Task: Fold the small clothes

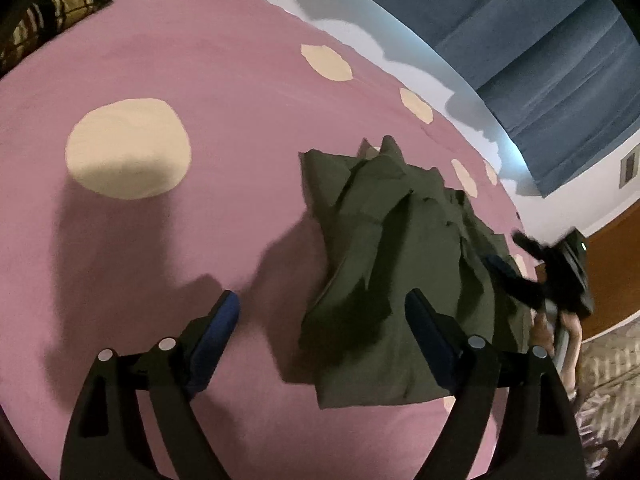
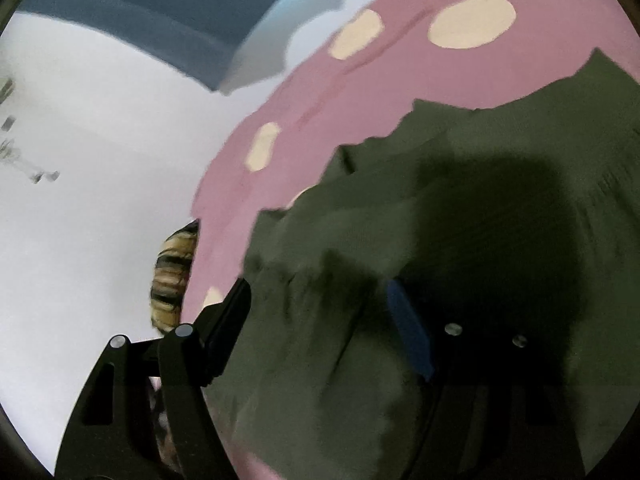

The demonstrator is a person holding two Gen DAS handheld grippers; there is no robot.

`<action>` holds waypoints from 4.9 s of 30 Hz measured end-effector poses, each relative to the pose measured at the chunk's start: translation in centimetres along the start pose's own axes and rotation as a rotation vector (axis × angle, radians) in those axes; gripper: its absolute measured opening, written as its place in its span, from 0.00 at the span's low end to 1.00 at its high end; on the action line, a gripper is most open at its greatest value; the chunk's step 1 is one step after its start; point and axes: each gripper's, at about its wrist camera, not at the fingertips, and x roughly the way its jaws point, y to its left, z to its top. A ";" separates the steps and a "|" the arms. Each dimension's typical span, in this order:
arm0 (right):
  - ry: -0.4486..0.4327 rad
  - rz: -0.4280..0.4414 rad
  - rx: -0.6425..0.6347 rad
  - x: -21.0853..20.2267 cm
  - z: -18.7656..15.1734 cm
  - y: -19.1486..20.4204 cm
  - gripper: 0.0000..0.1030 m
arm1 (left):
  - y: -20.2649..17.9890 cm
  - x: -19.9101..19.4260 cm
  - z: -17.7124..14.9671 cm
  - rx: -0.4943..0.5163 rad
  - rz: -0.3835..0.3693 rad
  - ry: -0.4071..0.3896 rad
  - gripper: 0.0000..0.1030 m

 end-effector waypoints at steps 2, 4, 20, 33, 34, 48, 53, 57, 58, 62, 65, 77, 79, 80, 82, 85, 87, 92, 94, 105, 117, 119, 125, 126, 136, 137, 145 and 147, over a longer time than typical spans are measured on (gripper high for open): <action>-0.002 0.011 -0.030 -1.3 -1.6 0.8 0.68 | -0.1 0.8 0.4 -0.009 -0.021 0.033 0.82; 0.008 0.028 -0.054 -2.5 -4.1 1.3 0.68 | -0.2 1.5 0.6 -0.015 -0.020 0.060 0.82; 0.061 -0.041 -0.152 -3.5 -13.6 -0.4 0.69 | -1.3 5.1 1.3 0.040 0.026 0.166 0.85; 0.031 -0.049 -0.195 -3.9 -14.6 0.0 0.69 | -4.7 6.7 0.6 0.105 0.109 0.245 0.39; 0.030 -0.049 -0.199 -3.9 -14.7 0.0 0.69 | -5.0 6.6 0.5 0.112 0.127 0.244 0.30; 0.011 -0.039 -0.223 -3.8 -14.9 -0.3 0.69 | -17.4 0.7 1.2 0.305 0.201 0.106 0.04; 0.006 -0.046 -0.233 -3.9 -15.1 -0.1 0.69 | -23.2 0.8 1.2 0.372 0.249 0.093 0.04; 0.006 -0.041 -0.236 -4.2 -14.8 0.1 0.69 | -27.6 1.7 0.2 0.439 0.300 0.085 0.04; 0.010 -0.033 -0.229 -4.7 -14.7 0.0 0.69 | -28.5 1.9 0.0 0.447 0.309 0.084 0.04; 0.023 0.005 -0.186 -6.8 -14.5 -1.0 0.69 | -32.5 3.1 -1.5 0.500 0.346 0.082 0.04; 0.002 -0.001 -0.169 -9.6 -14.6 -2.2 0.69 | -34.8 4.6 -2.8 0.535 0.374 0.083 0.04; -0.089 -0.035 -0.033 -19.1 -15.4 -8.8 0.69 | -40.7 13.6 -10.3 0.642 0.428 0.149 0.04; -0.096 -0.036 -0.011 -19.6 -15.7 -9.7 0.69 | -41.1 14.8 -11.4 0.672 0.453 0.140 0.04; -0.100 -0.038 -0.003 -19.8 -15.8 -10.1 0.69 | -41.2 15.1 -11.9 0.682 0.464 0.136 0.04; -0.101 -0.035 0.020 -19.8 -15.7 -11.0 0.69 | -41.3 15.8 -12.6 0.693 0.480 0.129 0.04; -0.105 -0.020 0.046 -20.0 -15.4 -11.8 0.69 | -41.4 16.6 -13.4 0.698 0.500 0.120 0.04; -0.109 -0.013 0.054 -20.1 -15.3 -12.0 0.70 | -41.6 16.9 -14.1 0.719 0.524 0.103 0.05; -0.115 -0.001 0.069 -20.3 -15.1 -12.5 0.70 | -41.8 17.2 -14.7 0.741 0.547 0.075 0.06; -0.116 0.003 0.075 -20.2 -15.2 -12.7 0.70 | -41.8 17.2 -14.7 0.737 0.541 0.066 0.09; -0.135 0.011 0.106 -21.4 -15.1 -14.0 0.70 | -42.8 16.5 -15.7 0.773 0.532 0.022 0.25; -0.203 -0.001 0.130 -24.0 -14.6 -15.0 0.70 | -45.7 9.6 -18.4 0.859 0.371 -0.128 0.54; -0.211 -0.004 0.131 -24.3 -14.5 -15.2 0.70 | -44.8 7.7 -18.9 0.871 0.343 -0.170 0.59; -0.210 0.001 0.135 -24.5 -14.3 -15.2 0.70 | -38.3 2.8 -19.0 0.814 0.257 -0.248 0.68; -0.207 0.002 0.135 -24.5 -14.3 -15.1 0.70 | -37.1 2.4 -18.9 0.801 0.257 -0.254 0.69; -0.178 0.090 0.121 -23.3 -10.1 -11.2 0.77 | -27.2 3.7 -18.7 0.661 0.315 -0.232 0.73; -0.170 0.092 0.113 -22.9 -9.4 -10.7 0.77 | -26.8 3.8 -18.7 0.654 0.319 -0.234 0.73; -0.053 0.022 0.103 -18.0 -2.9 -8.1 0.79 | -25.8 5.7 -17.9 0.592 0.324 -0.222 0.73; -0.036 -0.004 0.102 -17.2 -1.9 -7.8 0.79 | -25.6 6.1 -17.6 0.564 0.324 -0.221 0.73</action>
